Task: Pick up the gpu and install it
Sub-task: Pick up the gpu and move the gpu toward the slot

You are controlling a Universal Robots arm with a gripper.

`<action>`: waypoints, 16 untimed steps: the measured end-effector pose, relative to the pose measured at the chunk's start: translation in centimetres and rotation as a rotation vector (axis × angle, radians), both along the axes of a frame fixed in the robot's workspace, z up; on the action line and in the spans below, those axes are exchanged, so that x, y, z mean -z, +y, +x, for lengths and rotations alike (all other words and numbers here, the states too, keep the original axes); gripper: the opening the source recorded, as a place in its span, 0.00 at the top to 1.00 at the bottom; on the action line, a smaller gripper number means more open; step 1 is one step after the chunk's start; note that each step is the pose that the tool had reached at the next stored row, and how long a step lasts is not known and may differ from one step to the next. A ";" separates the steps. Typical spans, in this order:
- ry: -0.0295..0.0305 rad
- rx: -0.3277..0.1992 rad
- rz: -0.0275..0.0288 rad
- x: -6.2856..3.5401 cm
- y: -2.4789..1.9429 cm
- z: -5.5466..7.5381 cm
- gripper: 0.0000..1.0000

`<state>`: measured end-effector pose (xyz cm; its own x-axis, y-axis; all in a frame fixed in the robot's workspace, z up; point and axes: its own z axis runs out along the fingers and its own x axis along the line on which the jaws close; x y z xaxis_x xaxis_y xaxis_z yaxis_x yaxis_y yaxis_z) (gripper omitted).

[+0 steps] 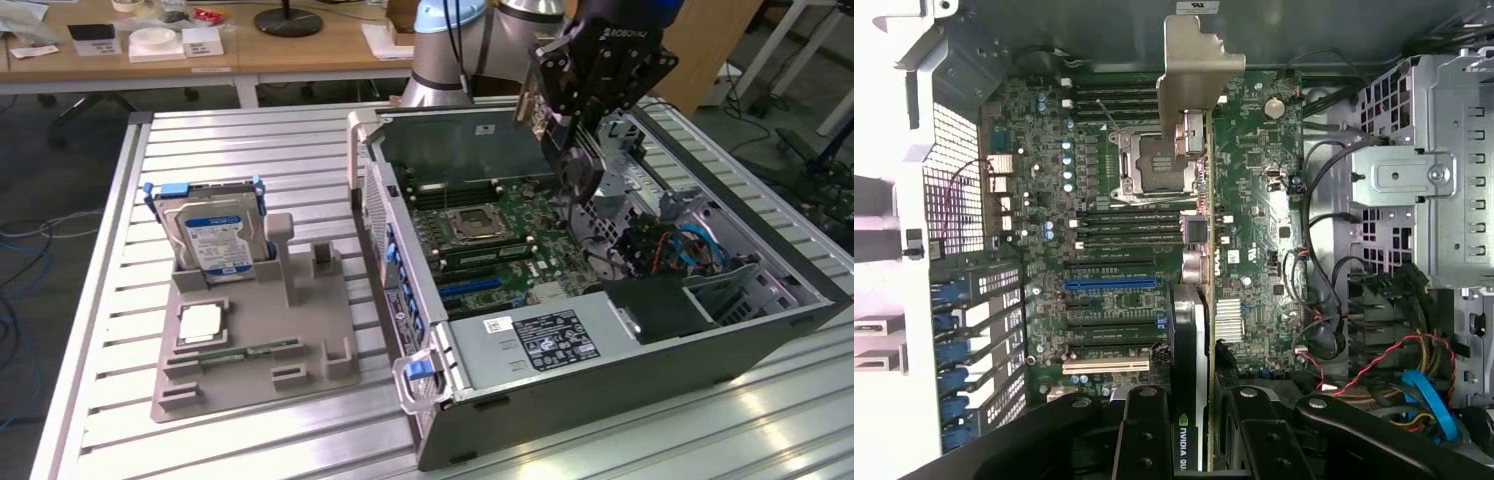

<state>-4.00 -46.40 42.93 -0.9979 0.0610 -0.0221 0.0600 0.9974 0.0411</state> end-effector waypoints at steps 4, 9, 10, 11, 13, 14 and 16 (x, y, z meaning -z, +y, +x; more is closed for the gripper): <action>0.0000 0.000 -0.0001 0.00 0.00 0.0 0.73; 0.0000 0.000 0.0000 0.00 0.01 0.4 0.73; 0.0000 -0.001 0.0000 0.00 0.00 0.6 0.73; 0.0000 -0.001 0.0000 0.00 0.00 0.7 0.73; 0.0000 -0.001 0.0000 0.00 0.00 0.7 0.73; 0.0000 -0.001 0.0000 0.00 0.00 0.7 0.73; 0.0000 -0.001 0.0000 0.00 0.00 0.7 0.73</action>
<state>-3.26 -46.39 42.93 -0.9979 0.0602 -0.0221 0.0593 0.9974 0.0410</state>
